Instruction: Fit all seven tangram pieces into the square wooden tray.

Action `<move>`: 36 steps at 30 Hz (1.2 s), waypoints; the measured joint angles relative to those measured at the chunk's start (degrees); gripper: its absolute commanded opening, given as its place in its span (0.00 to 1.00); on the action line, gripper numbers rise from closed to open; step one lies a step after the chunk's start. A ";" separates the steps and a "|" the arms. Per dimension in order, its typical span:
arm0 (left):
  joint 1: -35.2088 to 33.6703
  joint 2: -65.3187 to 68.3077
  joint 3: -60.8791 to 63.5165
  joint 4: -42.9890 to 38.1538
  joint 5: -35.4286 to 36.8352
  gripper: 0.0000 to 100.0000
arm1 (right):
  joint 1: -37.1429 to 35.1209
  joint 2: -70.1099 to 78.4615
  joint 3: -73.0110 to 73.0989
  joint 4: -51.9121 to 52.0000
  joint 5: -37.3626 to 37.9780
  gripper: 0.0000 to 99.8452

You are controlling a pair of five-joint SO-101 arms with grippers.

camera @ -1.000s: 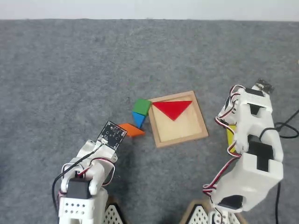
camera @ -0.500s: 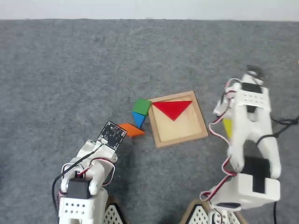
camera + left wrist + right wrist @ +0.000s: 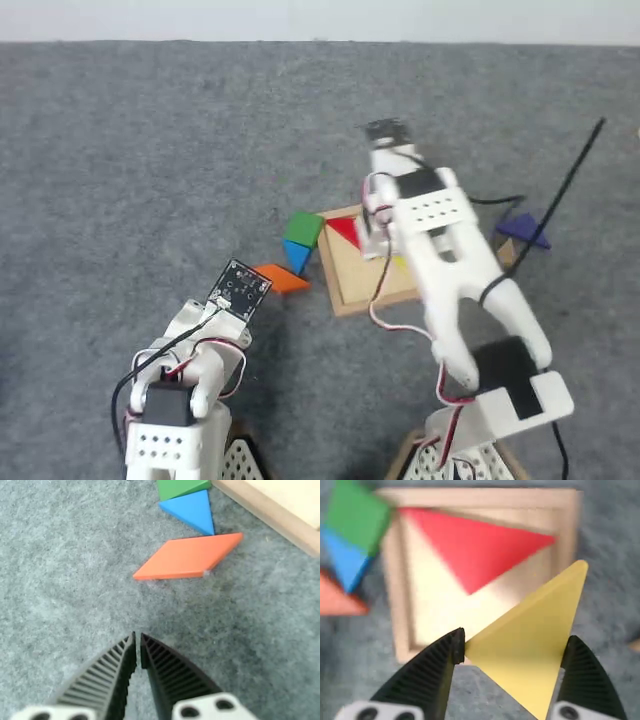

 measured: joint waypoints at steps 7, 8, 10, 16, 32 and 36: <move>0.00 0.00 0.00 0.00 0.00 0.01 | -1.67 0.00 -2.37 1.76 19.25 0.27; 0.00 0.00 0.00 0.00 0.00 0.01 | -1.67 0.00 -3.08 2.20 21.71 0.27; 0.00 0.00 0.00 0.00 0.00 0.01 | -1.85 0.00 -4.66 3.52 26.20 0.27; 0.00 0.00 0.00 0.00 0.00 0.01 | -2.11 0.00 -5.63 4.75 35.25 0.27; 0.00 0.00 0.00 0.00 0.00 0.01 | -4.31 8.88 -5.89 3.43 32.62 0.27; 0.00 0.00 0.00 0.00 0.00 0.01 | -3.78 12.48 -6.59 -0.88 16.79 0.27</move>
